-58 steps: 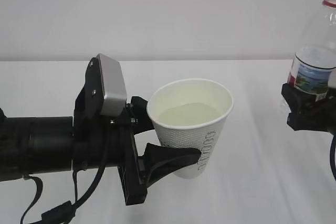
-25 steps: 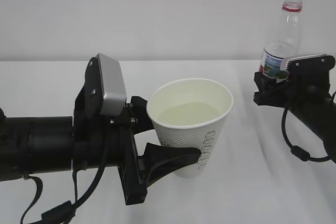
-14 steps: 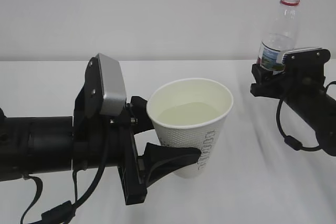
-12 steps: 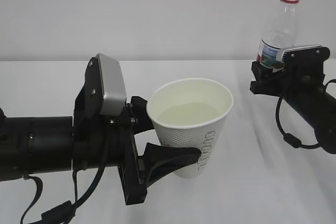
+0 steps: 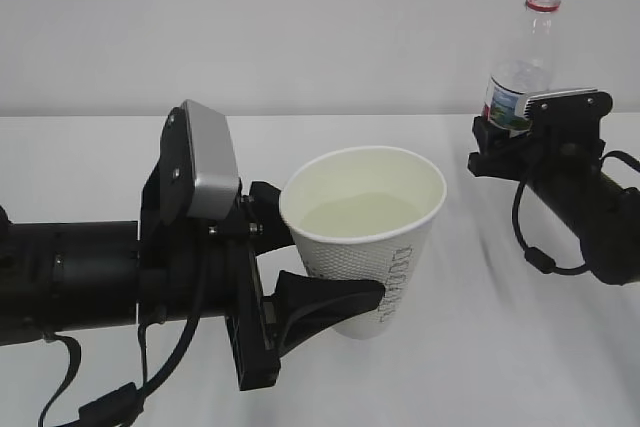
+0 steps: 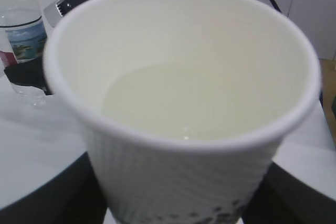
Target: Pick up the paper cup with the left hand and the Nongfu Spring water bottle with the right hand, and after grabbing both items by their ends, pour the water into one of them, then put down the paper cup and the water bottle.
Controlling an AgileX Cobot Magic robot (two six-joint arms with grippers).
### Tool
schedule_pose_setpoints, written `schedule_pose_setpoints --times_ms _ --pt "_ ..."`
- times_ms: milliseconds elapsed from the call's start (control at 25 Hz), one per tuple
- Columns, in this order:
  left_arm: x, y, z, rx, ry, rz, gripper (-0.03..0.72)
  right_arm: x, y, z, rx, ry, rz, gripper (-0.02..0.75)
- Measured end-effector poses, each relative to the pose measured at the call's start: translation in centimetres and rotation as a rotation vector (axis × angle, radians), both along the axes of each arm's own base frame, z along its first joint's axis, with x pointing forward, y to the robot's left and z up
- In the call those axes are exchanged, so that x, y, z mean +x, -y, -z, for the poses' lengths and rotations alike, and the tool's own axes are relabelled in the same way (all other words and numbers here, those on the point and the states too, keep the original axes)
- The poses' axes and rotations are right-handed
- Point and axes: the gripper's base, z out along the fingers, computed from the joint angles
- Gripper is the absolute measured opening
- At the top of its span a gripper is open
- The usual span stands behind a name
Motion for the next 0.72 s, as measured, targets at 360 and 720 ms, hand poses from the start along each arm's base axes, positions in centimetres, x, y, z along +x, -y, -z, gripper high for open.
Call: schedule_pose_setpoints --times_ms 360,720 --pt "0.0 0.0 0.0 -0.001 0.0 0.0 0.496 0.3 0.0 1.4 -0.002 -0.025 0.0 0.497" --pt "0.0 0.0 0.0 -0.003 0.0 0.0 0.496 0.4 0.0 2.4 -0.004 -0.046 0.0 0.497"
